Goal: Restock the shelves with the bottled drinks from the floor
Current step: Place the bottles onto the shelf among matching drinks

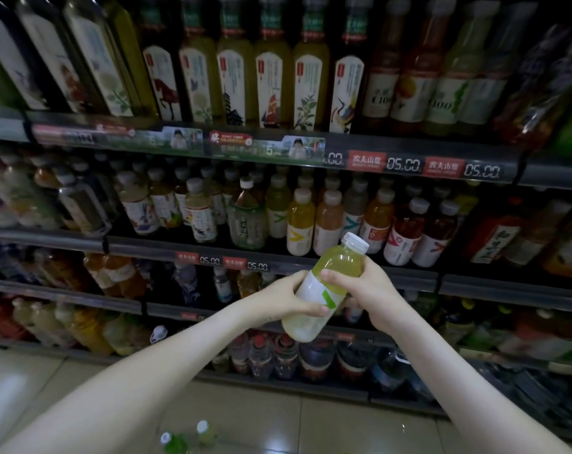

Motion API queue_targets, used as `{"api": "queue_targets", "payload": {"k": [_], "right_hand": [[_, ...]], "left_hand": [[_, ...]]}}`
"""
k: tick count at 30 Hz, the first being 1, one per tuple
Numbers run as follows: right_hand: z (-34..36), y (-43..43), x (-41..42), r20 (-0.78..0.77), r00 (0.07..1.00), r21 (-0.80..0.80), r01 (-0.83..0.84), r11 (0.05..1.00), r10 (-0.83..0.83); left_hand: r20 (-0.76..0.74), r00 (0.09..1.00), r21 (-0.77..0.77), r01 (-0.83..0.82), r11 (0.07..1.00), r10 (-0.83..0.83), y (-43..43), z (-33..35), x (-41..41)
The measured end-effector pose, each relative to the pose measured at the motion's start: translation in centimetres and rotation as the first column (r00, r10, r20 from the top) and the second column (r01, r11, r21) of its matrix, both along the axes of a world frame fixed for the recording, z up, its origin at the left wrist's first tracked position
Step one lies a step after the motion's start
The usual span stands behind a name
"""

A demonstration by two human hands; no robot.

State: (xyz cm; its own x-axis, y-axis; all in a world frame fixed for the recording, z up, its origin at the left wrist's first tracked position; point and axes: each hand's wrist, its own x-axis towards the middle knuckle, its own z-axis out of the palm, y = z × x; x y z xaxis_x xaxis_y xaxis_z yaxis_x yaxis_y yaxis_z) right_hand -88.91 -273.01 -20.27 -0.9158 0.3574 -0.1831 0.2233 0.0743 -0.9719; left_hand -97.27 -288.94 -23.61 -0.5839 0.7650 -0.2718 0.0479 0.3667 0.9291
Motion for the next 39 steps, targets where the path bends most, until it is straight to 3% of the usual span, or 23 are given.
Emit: {"api": "queue_targets", "payload": {"k": [4, 7, 10, 17, 22, 24, 26, 30, 35, 39], "right_hand": [[-0.9, -2.0, -2.9, -0.103, 0.991, 0.176, 0.101, 0.979, -0.084], [-1.7, -3.3, -5.6, -0.162, 0.977, 0.136, 0.158, 0.978, -0.136], [-2.2, -4.4, -8.7, -0.188, 0.970, 0.120, 0.178, 0.977, -0.154], [-3.4, -6.9, -13.7, -0.259, 0.952, 0.158, 0.211, 0.965, -0.165], [-4.4, -6.7, -15.0, -0.272, 0.954, 0.258, 0.195, 0.946, -0.122], [-5.2, -6.7, -15.3, -0.234, 0.969, 0.332, 0.152, 0.931, -0.075], [-6.1, -6.8, -15.6, -0.192, 0.981, 0.415, 0.115, 0.903, -0.037], [-7.3, -6.4, -16.2, -0.132, 0.991, 0.578, 0.067, 0.813, 0.012], [-7.6, -5.5, -17.9, -0.095, 0.988, 0.787, 0.150, 0.599, -0.122], [-6.1, -6.1, -20.5, 0.022, 0.986, 0.860, 0.067, 0.506, -0.168]], "left_hand": [[-0.364, 0.931, -0.111, -0.039, 0.993, -0.004, -2.7, 0.2, -3.9], [-0.606, 0.793, -0.197, -0.220, 0.955, 0.057, -5.2, -0.6, -6.8], [-0.721, 0.684, -0.207, -0.362, 0.909, 0.109, -7.3, -1.5, -9.9], [-0.736, 0.612, -0.047, -0.473, 0.880, 0.290, -6.9, -1.2, -17.3], [-0.642, 0.701, 0.088, -0.336, 0.938, 0.311, -3.9, -0.3, -22.1], [-0.545, 0.755, 0.153, -0.339, 0.928, 0.365, -2.7, 0.0, -23.0], [-0.531, 0.747, 0.152, -0.381, 0.912, 0.401, -2.2, 0.0, -23.8], [-0.635, 0.675, 0.134, -0.381, 0.915, 0.375, -3.9, 0.3, -23.9], [-0.718, 0.635, 0.122, -0.288, 0.950, 0.285, -7.2, -0.5, -21.2], [-0.723, 0.608, 0.181, -0.290, 0.940, 0.327, -8.3, -0.7, -20.8]]}}
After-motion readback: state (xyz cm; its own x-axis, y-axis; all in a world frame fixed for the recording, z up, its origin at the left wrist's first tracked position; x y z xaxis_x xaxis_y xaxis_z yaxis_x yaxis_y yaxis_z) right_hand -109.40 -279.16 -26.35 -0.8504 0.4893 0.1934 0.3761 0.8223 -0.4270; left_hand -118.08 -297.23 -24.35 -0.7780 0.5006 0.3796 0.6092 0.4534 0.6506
